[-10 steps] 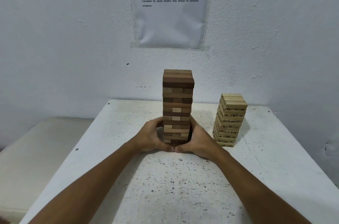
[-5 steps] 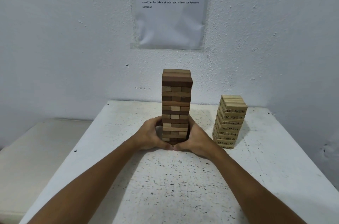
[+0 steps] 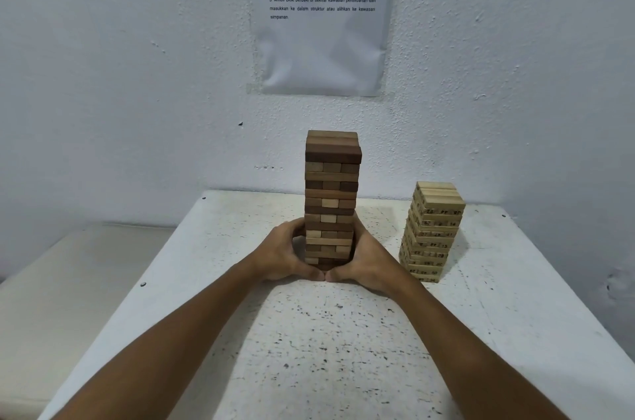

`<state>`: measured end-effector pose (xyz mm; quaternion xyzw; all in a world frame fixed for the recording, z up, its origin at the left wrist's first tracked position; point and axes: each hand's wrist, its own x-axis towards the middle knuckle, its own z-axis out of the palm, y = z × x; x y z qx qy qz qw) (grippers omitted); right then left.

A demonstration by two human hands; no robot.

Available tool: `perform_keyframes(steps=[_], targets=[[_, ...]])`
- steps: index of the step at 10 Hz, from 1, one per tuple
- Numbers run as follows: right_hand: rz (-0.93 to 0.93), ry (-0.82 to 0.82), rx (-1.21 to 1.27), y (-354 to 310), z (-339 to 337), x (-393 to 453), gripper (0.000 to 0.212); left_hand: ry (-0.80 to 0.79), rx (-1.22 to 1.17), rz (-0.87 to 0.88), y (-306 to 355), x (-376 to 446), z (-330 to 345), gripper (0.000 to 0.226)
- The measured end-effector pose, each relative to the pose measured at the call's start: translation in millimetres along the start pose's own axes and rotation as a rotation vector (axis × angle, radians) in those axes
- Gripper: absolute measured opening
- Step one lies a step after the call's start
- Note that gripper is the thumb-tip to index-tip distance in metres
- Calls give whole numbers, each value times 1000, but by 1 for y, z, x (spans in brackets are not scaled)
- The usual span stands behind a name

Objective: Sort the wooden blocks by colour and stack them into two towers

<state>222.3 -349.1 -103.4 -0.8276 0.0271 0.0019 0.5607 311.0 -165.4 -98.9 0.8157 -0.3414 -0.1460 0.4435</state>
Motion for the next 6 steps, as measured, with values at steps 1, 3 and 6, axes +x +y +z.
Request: perform_keyframes(steps=[1,3,6], targets=[[-7,17,-5,1,1,-1,135,4,18,-3,0,-1,1,79],[25,66,-27,-3,7,-8,144,43,72,-56,1,-8,5,85],[126,335,-170,-22,33,-54,129,229,162,-224,12,-48,17,114]])
